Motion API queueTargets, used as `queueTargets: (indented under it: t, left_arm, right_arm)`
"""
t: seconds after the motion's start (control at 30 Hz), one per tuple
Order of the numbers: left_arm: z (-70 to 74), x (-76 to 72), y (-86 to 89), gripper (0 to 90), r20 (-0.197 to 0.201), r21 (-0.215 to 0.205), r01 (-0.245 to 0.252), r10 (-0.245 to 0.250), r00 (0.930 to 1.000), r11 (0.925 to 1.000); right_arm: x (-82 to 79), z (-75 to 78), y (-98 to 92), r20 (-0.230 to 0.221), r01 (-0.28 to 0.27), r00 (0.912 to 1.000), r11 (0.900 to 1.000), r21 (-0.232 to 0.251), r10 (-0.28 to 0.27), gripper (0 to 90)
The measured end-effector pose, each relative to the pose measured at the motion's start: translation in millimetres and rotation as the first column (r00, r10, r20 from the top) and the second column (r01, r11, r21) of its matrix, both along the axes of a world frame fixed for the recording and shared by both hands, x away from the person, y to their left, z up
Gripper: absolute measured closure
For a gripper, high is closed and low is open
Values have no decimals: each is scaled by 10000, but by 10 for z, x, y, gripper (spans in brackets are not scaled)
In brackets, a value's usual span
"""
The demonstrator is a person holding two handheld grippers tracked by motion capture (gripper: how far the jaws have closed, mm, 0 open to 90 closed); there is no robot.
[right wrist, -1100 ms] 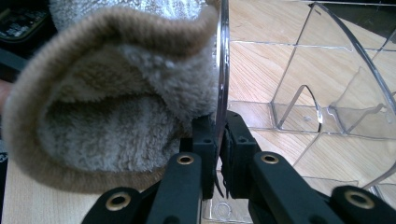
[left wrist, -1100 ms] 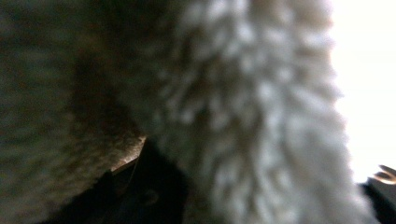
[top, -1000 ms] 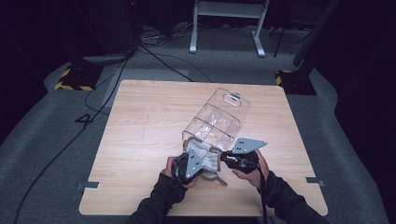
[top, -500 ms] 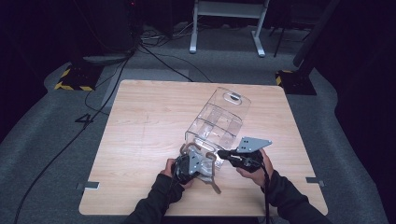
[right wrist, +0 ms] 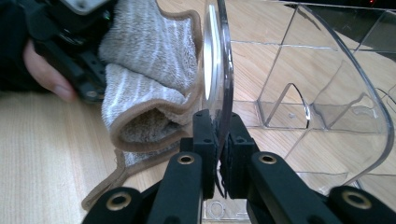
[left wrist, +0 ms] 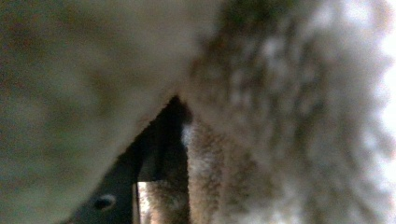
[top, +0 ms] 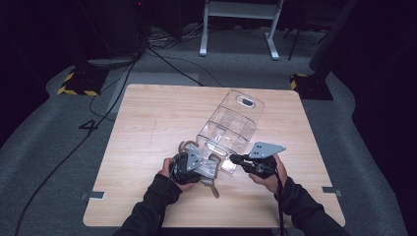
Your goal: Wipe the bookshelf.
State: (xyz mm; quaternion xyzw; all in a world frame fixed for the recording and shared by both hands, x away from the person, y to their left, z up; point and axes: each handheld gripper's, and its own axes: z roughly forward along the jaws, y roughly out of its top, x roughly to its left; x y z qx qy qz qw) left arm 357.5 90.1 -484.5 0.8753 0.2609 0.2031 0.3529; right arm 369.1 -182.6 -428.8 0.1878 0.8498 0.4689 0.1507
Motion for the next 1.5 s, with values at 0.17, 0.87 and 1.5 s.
queueTargets:
  t: [0.17, 0.87, 1.5]
  left_arm:
    - [19, -87, 154, 436, -338, 285, 52, -42, 9994, 9996]
    - [488, -637, 383, 208, 266, -1064, 350, -323, 9991, 9937]
    - [464, -950, 1072, 189, 249, -653, -1229, 1247, 9919, 9903]
  right_arm:
    - [0, 7, 17, 296, 45, 9996, 9996, -274, -37, 857]
    - [71, 4, 145, 183, 388, 9991, 9991, -192, -384, 862]
    - [-106, 118, -54, 298, 542, 9981, 9982, -254, -534, 599]
